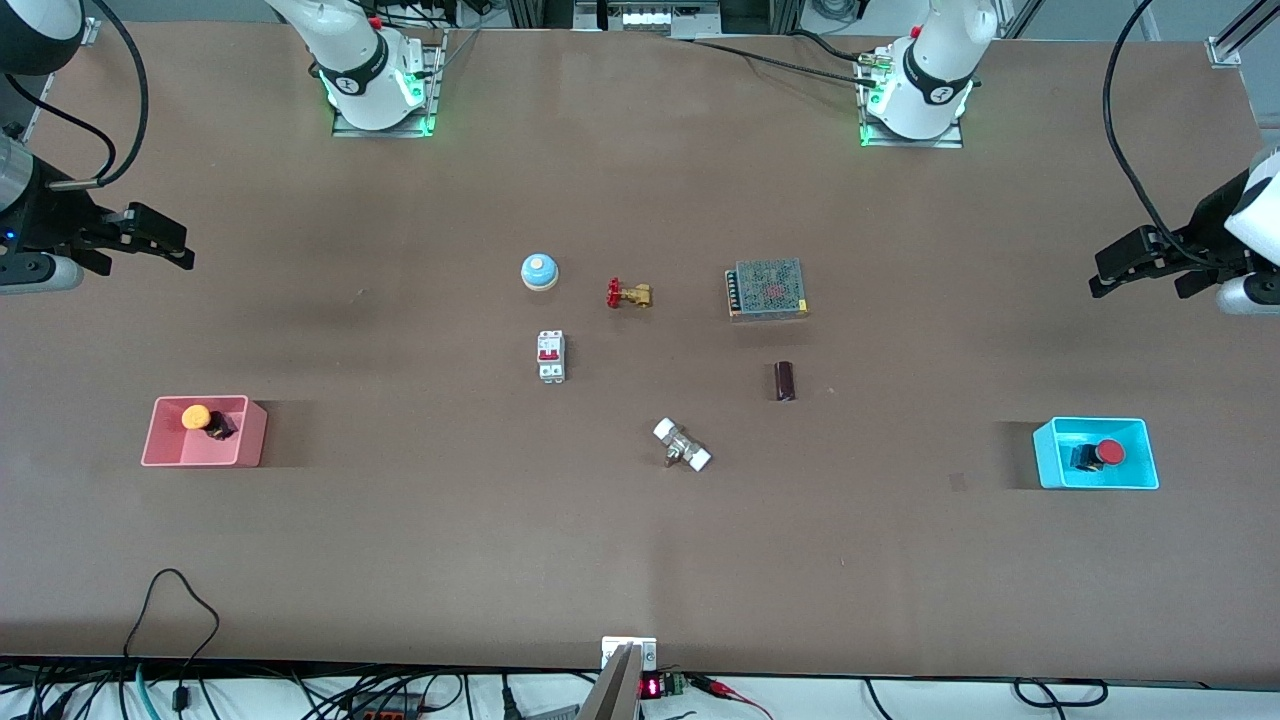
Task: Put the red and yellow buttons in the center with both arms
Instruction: 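Move the right gripper to the pink tray while the left gripper reaches the cyan tray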
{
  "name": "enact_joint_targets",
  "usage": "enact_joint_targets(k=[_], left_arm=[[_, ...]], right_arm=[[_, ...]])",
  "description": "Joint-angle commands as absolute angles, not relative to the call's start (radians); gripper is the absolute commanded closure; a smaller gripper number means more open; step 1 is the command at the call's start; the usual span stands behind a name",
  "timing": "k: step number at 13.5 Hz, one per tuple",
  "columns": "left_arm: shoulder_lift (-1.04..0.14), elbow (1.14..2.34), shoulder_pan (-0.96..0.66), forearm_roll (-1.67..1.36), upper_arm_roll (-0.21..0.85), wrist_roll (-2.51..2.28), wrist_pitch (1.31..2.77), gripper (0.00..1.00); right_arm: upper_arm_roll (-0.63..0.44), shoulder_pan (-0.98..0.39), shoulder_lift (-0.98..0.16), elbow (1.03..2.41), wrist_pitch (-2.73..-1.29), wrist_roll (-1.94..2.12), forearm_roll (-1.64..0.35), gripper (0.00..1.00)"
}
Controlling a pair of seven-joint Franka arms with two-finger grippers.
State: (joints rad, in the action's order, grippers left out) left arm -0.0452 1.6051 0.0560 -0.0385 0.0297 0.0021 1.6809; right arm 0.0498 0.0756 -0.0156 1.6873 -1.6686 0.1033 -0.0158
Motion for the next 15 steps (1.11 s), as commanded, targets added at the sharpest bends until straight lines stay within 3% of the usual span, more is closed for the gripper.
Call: enact_joint_targets(k=[1,7,10,15], left_arm=[[-0.009,1.643,0.072,-0.018,0.046,-0.003,1.680,0.00],[-0.037,1.637,0.075,-0.018,0.040,0.000,1.690,0.00],[-0.144,1.583,0.110,-0.020,0.034,0.012,1.710,0.00],[-0.406,1.430,0.130,-0.002,0.029,0.015,1.712,0.00]], right_arm=[[0.051,0.077,-0.018,1.671,-1.655,0.100,-0.015,0.00],[0.048,0.084,-0.064,1.672,-1.649,0.132,-0.020,0.00],[0.043,0.089,-0.115,1.674,-1.667,0.253,-0.017,0.00],[0.043,0.121,-0.267,1.680,-1.865,0.408,-0.006,0.00]])
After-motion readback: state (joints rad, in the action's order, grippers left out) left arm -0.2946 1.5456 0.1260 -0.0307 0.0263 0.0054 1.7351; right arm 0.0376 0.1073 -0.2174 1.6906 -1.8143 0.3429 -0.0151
